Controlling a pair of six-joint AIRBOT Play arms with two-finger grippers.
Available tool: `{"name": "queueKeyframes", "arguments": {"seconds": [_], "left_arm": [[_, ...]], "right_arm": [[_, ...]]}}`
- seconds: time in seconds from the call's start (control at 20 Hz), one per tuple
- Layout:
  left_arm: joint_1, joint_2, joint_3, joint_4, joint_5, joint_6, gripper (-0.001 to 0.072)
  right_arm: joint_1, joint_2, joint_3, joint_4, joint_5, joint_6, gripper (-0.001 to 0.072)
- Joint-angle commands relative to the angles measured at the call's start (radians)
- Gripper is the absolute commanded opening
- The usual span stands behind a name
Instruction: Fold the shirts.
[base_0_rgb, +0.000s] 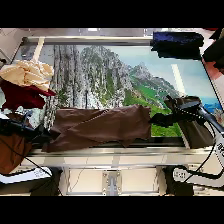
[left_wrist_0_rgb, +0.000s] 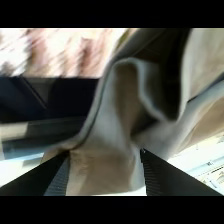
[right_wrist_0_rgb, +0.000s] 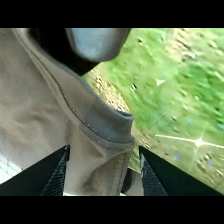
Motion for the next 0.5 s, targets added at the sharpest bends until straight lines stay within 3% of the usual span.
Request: {"name": "queueKeyframes", "arguments": {"seconds": [0.0, 0.05, 0.1, 0.45], "left_arm": [[-0.054, -0.02, 0.0, -0.007, 0.016, 0.014, 0.0277], [-0.061, -0.019, 0.0, -0.007, 0.017, 0.014, 0.0062], [-0.061, -0.019, 0.0, -0.007, 0.017, 0.014, 0.001], [-0.061, 0.002, 0.001, -0.007, -0.024, 0.013, 0.0009]], "right_arm": [[0.001, 0.0, 0.0, 0.0, -0.005, 0.002, 0.0507], [0.001, 0.0, 0.001, 0.0, -0.005, 0.002, 0.0507], [0.001, 0.0, 0.002, -0.001, -0.005, 0.002, 0.0507], [0.003, -0.001, 0.003, -0.09, 0.0, 0.004, 0.0506]]}}
